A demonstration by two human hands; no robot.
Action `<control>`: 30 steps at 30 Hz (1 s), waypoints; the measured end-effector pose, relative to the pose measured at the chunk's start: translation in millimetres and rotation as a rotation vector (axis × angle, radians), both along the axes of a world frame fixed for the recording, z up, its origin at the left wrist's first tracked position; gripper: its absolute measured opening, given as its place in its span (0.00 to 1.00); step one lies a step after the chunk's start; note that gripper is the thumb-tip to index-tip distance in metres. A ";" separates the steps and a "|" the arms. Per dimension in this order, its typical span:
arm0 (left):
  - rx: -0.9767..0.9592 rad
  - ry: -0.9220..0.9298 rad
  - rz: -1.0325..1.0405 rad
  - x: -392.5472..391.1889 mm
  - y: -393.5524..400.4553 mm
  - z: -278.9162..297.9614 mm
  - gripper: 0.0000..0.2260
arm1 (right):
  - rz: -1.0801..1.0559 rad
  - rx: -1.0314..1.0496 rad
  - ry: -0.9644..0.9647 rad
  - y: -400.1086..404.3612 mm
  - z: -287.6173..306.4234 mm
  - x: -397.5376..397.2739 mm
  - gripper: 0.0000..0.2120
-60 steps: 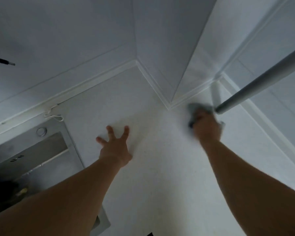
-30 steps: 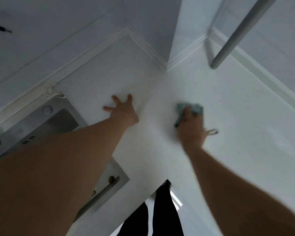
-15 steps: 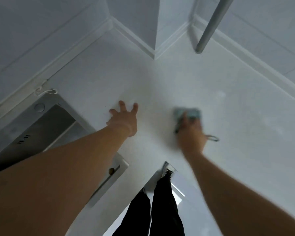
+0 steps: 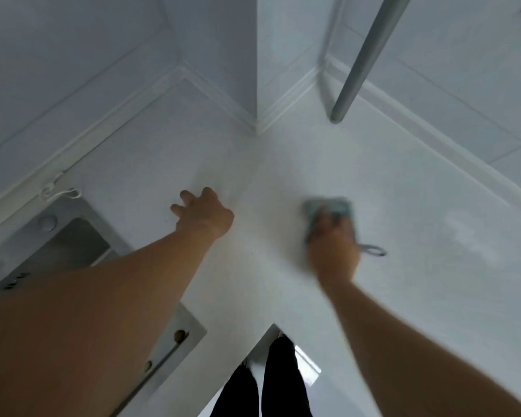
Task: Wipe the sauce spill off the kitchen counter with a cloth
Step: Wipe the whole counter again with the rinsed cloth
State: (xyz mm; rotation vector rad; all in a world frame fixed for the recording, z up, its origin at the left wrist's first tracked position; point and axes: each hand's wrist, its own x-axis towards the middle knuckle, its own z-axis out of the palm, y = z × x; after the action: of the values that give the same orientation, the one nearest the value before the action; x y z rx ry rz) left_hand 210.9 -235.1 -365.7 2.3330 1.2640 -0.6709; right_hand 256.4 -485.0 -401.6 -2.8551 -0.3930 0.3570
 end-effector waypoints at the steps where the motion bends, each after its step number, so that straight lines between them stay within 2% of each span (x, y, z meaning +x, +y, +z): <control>1: -0.009 -0.017 0.017 6.9 1.7 -1.4 0.24 | 0.163 0.021 0.001 9.6 -1.0 -31.5 0.19; 3: -0.046 0.009 -0.003 31.0 3.9 0.2 0.33 | 0.565 0.093 0.114 15.4 -9.4 -61.0 0.20; 4: -0.074 0.043 -0.023 50.3 5.4 1.2 0.38 | 0.751 0.037 0.172 14.4 -9.3 -48.0 0.23; 5: -0.089 0.090 -0.055 61.9 7.7 3.6 0.42 | 0.841 0.042 0.210 13.1 -9.4 -33.4 0.23; 7: -0.074 0.144 -0.104 100.6 20.0 8.7 0.50 | 0.582 0.225 0.238 22.1 -9.5 42.6 0.19; 8: -0.078 0.160 -0.118 115.7 26.1 10.9 0.52 | 0.414 0.220 0.160 28.6 -11.5 79.4 0.20; 10: -0.109 0.183 -0.111 140.4 33.4 10.0 0.56 | 0.192 0.010 0.031 50.3 -10.3 146.7 0.26; 13: -0.083 0.237 -0.141 152.5 28.3 -0.7 0.61 | 0.002 -0.030 -0.017 100.9 -1.1 191.7 0.32; 15: -0.055 0.221 -0.157 151.1 26.5 -9.4 0.61 | 0.060 0.012 0.009 138.6 2.4 182.8 0.32; 17: -0.049 0.205 -0.142 148.9 29.2 -14.4 0.62 | 0.336 -0.006 0.004 151.3 -7.4 159.4 0.34; 19: -0.047 0.207 -0.144 150.1 30.3 -15.9 0.62 | 0.465 -0.071 0.000 144.7 -9.2 164.9 0.32; 20: -0.046 0.207 -0.154 150.6 29.1 -16.1 0.62 | 0.443 -0.103 -0.021 143.0 -8.6 182.7 0.30; 23: -0.049 0.202 -0.143 150.3 28.8 -17.6 0.61 | 0.202 -0.215 -0.004 153.5 3.8 258.4 0.27; 24: -0.064 0.193 -0.118 150.4 29.9 -18.6 0.61 | 0.206 -0.223 0.031 161.9 8.0 278.1 0.25; 27: -0.081 0.178 -0.089 151.5 30.9 -19.4 0.61 | 0.334 -0.295 -0.031 176.8 9.9 300.6 0.15; 30: -0.105 0.165 -0.075 150.8 30.1 -15.9 0.60 | 0.198 -0.229 0.023 172.3 4.8 307.2 0.24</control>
State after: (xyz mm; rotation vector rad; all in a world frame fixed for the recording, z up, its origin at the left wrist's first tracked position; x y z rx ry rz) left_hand 361.7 -205.1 -381.6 2.2877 1.1833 -0.9485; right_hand 563.7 -312.8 -396.8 -3.0375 -0.6734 0.5001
